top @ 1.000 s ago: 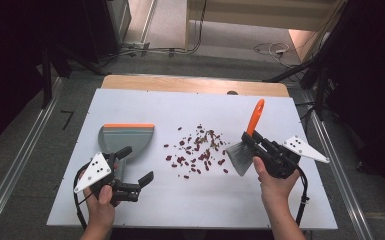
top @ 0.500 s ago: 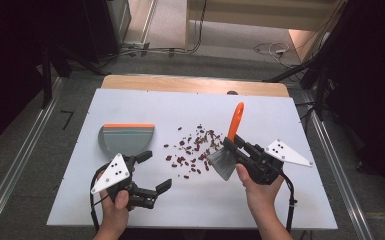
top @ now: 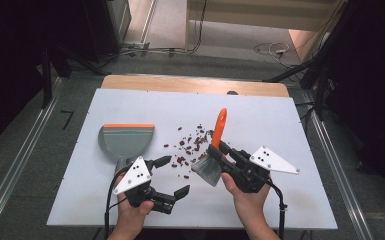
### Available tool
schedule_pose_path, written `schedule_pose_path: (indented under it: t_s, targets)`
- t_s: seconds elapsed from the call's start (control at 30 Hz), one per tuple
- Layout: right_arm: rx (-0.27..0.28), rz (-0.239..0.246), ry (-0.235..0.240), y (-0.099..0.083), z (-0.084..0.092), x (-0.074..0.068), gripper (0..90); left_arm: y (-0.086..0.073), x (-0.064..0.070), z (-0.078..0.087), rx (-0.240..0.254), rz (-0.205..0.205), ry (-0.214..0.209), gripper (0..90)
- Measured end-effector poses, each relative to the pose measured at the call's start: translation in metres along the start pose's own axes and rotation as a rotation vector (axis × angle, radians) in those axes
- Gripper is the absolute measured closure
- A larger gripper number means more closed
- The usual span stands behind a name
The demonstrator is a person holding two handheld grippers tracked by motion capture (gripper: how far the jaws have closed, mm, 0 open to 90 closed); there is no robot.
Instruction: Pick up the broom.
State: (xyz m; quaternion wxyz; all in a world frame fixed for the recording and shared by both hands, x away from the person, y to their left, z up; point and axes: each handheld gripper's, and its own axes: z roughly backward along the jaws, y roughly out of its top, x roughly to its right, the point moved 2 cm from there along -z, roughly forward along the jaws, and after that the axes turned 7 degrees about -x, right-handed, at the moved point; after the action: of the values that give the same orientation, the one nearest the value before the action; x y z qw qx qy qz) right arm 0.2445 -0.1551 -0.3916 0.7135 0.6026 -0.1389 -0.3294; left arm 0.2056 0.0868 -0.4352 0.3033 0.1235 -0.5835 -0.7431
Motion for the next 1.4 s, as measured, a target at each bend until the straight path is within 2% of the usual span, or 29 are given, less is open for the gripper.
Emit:
schedule_pose_path:
  t_s: [0.1, 0.3, 0.43, 0.53, 0.63, 0.8, 0.9, 0.93, 0.97, 1.1, 1.2, 1.27, 1.3, 1.4]
  targets:
    - [0.005, 0.006, 0.012, 0.0, -0.001, -0.007, 69.0, 0.001, 0.004, -0.005, 0.003, 0.012, -0.005, 4.1]
    - [0.007, 0.012, 0.031, -0.001, -0.004, -0.018, 69.0, 0.003, 0.013, -0.013, -0.002, 0.012, -0.013, 8.6]
    - [0.01, 0.026, 0.04, -0.001, -0.005, -0.025, 69.0, 0.002, 0.02, -0.018, -0.022, 0.012, -0.008, 16.6]
    - [0.01, 0.029, 0.049, -0.002, -0.007, -0.03, 69.0, 0.002, 0.022, -0.02, -0.033, 0.022, -0.005, 24.5]
    - [0.01, 0.038, 0.05, -0.004, -0.009, -0.034, 69.0, 0.003, 0.022, -0.021, -0.036, 0.046, -0.006, 35.5]
    - [0.008, 0.043, 0.06, -0.005, -0.01, -0.039, 69.0, 0.004, 0.022, -0.019, -0.028, 0.057, -0.01, 54.6]
    - [0.011, 0.047, 0.06, -0.006, -0.01, -0.041, 69.0, 0.003, 0.022, -0.02, -0.046, 0.068, -0.01, 66.4]
    - [0.011, 0.047, 0.06, -0.006, -0.01, -0.041, 69.0, 0.003, 0.023, -0.02, -0.046, 0.07, -0.012, 66.4]
    - [0.013, 0.048, 0.057, -0.006, -0.011, -0.042, 69.0, 0.003, 0.024, -0.019, -0.043, 0.067, -0.003, 73.8]
    - [0.016, 0.053, 0.048, -0.006, -0.01, -0.043, 69.0, 0.004, 0.023, -0.018, -0.044, 0.073, 0.009, 82.1]
    - [0.013, 0.053, 0.046, -0.007, -0.012, -0.043, 68.9, 0.004, 0.024, -0.017, -0.065, 0.052, 0.041, 84.3]
    - [0.0, 0.057, 0.046, -0.007, -0.014, -0.042, 68.2, 0.004, 0.023, -0.017, -0.074, 0.055, 0.038, 86.1]
    - [-0.007, 0.061, 0.044, -0.007, -0.015, -0.042, 66.8, 0.004, 0.022, -0.017, -0.078, 0.058, 0.035, 86.4]
    - [-0.009, 0.073, 0.09, -0.004, -0.015, -0.041, 50.2, 0.004, 0.018, -0.016, -0.09, 0.043, 0.03, 86.6]
